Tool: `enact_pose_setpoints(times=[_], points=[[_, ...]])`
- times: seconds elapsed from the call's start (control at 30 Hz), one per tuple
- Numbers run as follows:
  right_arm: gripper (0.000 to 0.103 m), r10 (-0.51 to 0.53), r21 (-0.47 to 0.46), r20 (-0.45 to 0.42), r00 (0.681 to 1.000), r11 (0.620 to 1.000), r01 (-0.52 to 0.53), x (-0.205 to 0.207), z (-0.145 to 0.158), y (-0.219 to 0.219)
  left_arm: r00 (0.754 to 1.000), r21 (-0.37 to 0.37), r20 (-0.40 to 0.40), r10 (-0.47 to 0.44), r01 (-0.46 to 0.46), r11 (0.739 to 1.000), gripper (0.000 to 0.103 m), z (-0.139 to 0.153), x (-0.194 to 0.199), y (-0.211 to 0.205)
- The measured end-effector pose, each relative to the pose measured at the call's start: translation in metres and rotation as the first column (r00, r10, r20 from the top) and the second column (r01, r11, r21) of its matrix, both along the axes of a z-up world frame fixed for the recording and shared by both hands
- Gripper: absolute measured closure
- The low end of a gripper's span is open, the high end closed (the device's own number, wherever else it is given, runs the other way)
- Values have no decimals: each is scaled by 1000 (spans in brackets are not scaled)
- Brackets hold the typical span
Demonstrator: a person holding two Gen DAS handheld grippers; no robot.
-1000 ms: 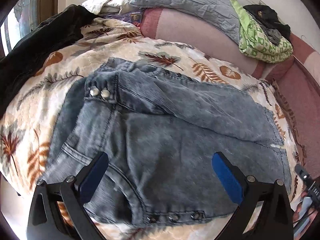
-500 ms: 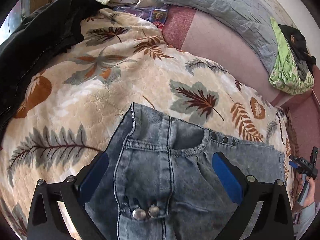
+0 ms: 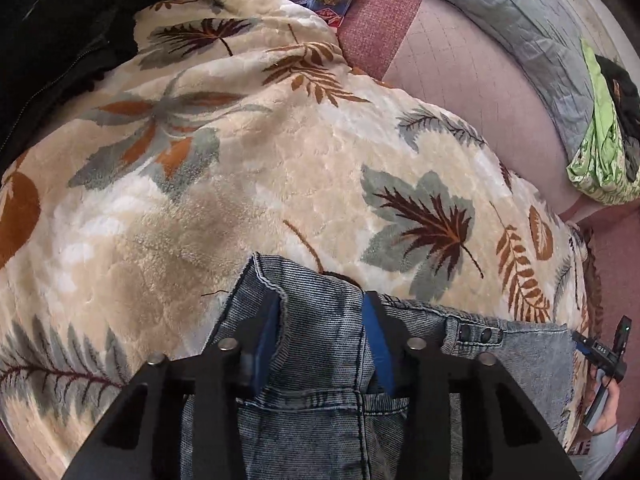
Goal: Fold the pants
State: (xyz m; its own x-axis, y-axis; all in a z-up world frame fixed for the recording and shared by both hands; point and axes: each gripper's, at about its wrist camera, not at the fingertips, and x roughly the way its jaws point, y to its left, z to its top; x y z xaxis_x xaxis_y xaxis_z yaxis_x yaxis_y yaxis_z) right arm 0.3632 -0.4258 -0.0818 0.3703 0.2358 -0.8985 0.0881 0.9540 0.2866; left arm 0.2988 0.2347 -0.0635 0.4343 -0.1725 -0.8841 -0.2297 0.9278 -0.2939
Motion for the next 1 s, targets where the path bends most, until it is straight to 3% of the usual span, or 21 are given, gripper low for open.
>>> enact_pose_setpoints(times=[0.07, 0.1, 0.13, 0.3, 0.37, 0.43, 0.47, 0.5, 0.53, 0.6, 0.67, 0.73, 0.8, 0.87, 0.9, 0.97, 1.0], points=[[64, 22, -43, -5, 1000, 999, -22, 1, 3, 5, 1000, 47, -26, -2, 3, 999, 88, -6, 5, -4], [75, 27, -67, -1, 1000, 997, -27, 2, 6, 8, 999, 76, -33, 5, -3, 997, 97, -7, 7, -5], [88, 31, -95, 14, 999, 995, -30, 3, 11, 10, 999, 87, -32, 11, -8, 996, 97, -7, 7, -4], [88, 22, -178, 127, 992, 984, 1, 8, 40, 14, 999, 165, -2, 48, -47, 985, 98, -4, 8, 0], [88, 20, -225, 100, 995, 974, 3, 13, 30, 17, 998, 166, -3, 70, -69, 984, 98, -8, 9, 4], [76, 23, -265, 21, 1000, 964, -17, 17, 5, 18, 997, 172, 7, 76, -76, 982, 98, -7, 7, 4], [76, 5, -237, 60, 998, 971, 10, 12, 7, 13, 997, 187, 11, 74, -75, 979, 98, -4, 5, 1], [66, -26, -192, 100, 995, 980, 45, 5, 14, 5, 998, 209, 17, 66, -68, 976, 97, 1, 2, -1], [44, -73, -139, 125, 989, 986, 90, -3, 22, -5, 998, 237, 29, 54, -59, 970, 93, 7, -4, -5], [25, -166, -40, 148, 975, 984, 173, -26, 35, -28, 997, 289, 73, 16, -37, 957, 80, 25, -19, -13], [25, -186, 27, 109, 976, 982, 185, -49, 43, -44, 990, 295, 139, -31, -12, 955, 69, 44, -45, -22], [25, -175, 73, 76, 982, 983, 169, -77, 45, -52, 980, 292, 185, -68, 12, 956, 51, 57, -71, -33], [26, -144, 94, 8, 990, 985, 143, -95, 33, -52, 970, 308, 212, -118, 48, 950, 45, 61, -92, -49], [28, -123, 103, -38, 992, 987, 126, -103, 19, -48, 969, 341, 197, -153, 78, 937, 44, 55, -103, -64], [34, -114, 90, -56, 992, 989, 119, -103, 12, -44, 970, 356, 174, -170, 99, 929, 44, 48, -104, -71], [51, -100, 68, -77, 992, 992, 105, -102, 2, -32, 980, 377, 109, -164, 112, 920, 44, 30, -101, -79], [71, -57, 3, -64, 996, 998, 57, -101, 6, -21, 985, 381, 71, -156, 118, 917, 44, 20, -98, -81]])
